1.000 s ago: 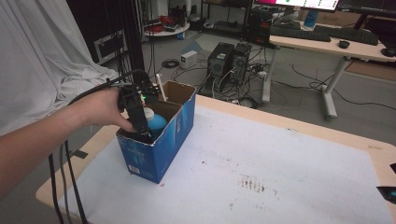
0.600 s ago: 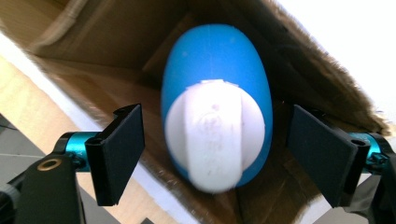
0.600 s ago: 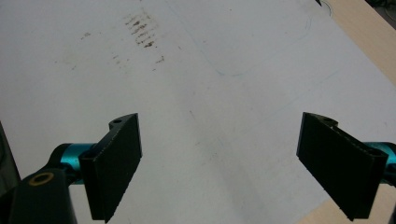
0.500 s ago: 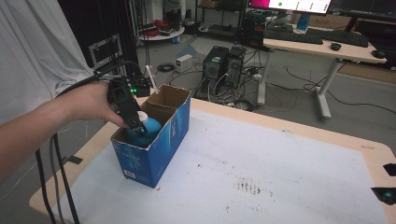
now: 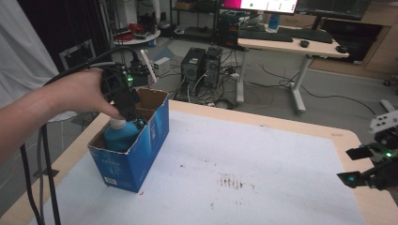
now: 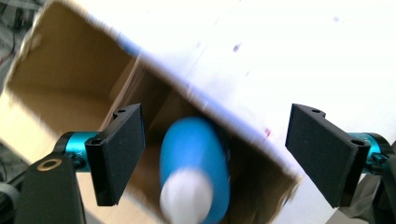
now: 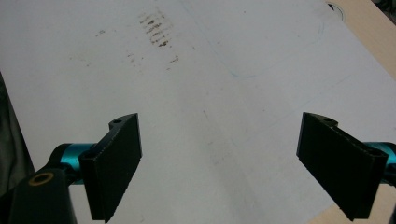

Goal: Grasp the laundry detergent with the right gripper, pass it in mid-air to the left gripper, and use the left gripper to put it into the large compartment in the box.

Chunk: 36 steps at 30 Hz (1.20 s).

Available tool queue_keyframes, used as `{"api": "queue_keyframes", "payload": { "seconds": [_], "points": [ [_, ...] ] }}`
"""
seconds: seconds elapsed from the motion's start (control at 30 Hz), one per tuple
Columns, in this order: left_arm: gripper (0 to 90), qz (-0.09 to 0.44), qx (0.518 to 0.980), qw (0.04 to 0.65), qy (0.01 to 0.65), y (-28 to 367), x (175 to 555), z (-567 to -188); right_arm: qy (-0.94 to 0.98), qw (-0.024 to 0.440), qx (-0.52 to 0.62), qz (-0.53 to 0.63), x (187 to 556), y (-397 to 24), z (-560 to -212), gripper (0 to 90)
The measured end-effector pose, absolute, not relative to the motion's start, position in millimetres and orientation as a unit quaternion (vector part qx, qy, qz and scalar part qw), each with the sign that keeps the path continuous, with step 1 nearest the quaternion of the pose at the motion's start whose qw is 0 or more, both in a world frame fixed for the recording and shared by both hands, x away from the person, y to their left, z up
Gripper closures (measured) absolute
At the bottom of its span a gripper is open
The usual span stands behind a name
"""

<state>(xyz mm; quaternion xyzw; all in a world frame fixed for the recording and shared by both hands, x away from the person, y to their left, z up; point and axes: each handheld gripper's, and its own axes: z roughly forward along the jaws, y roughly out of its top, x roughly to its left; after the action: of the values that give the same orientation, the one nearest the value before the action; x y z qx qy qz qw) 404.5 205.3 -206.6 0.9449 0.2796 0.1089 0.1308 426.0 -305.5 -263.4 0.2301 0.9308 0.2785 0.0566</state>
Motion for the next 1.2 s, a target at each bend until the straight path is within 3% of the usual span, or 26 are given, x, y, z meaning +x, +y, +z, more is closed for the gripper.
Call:
{"api": "queue_keyframes", "payload": {
  "seconds": [0.7, 1.2],
  "points": [
    [17.8, 0.072, 0.972, 0.151, 0.168, 96, 427, -229, 0.928, 0.046, 0.223, 0.293, 411, -273, -257, 13.6],
    [17.8, 0.061, 0.976, 0.141, 0.157, 85, 426, -240, 0.932, 0.042, 0.213, 0.291, 408, -271, -259, 13.7]
  ]
}}
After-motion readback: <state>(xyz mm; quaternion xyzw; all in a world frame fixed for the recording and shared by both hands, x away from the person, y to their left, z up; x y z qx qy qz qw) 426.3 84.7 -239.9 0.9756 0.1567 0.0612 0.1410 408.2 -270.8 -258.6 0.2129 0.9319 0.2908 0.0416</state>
